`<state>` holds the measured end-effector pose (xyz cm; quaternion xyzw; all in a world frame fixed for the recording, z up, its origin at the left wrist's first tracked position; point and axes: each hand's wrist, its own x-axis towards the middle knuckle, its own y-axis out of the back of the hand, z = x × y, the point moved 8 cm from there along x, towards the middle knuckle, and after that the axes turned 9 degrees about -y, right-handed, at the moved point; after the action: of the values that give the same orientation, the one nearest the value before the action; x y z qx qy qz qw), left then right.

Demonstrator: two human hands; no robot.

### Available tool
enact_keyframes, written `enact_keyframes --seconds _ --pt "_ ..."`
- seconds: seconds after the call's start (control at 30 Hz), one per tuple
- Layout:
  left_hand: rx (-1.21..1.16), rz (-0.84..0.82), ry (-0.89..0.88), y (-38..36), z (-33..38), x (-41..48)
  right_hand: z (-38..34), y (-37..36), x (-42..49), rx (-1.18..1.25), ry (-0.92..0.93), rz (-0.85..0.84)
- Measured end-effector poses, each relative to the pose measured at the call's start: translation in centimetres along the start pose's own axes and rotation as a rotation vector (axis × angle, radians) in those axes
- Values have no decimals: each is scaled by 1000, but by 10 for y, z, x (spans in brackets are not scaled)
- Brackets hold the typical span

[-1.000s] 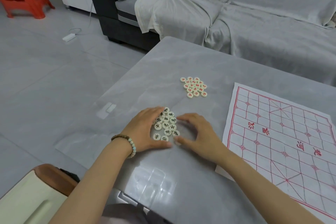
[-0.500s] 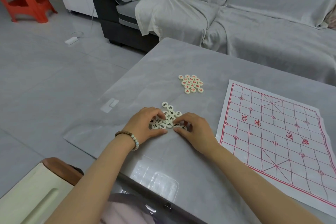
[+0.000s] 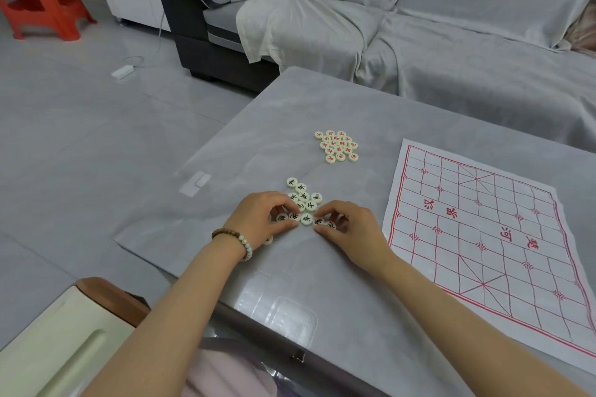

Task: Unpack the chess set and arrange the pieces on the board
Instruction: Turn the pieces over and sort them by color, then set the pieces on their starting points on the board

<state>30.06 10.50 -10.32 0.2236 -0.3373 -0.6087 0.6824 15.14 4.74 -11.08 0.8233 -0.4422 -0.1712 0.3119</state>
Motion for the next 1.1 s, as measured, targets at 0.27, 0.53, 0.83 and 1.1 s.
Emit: enact_keyframes --seconds 0.27,0.53,0.83,1.1 --pt "-307 162 1 -2 37 0 12 51 -21 50 -23 92" --pt "-241 -93 -99 -112 130 52 104 167 -83 -35 -232 286" --pt "-171 -317 -157 -199 185 84 151 178 -103 -32 -293 206" --pt "-134 -238 -93 -181 162 71 143 177 -100 -98 -298 201"
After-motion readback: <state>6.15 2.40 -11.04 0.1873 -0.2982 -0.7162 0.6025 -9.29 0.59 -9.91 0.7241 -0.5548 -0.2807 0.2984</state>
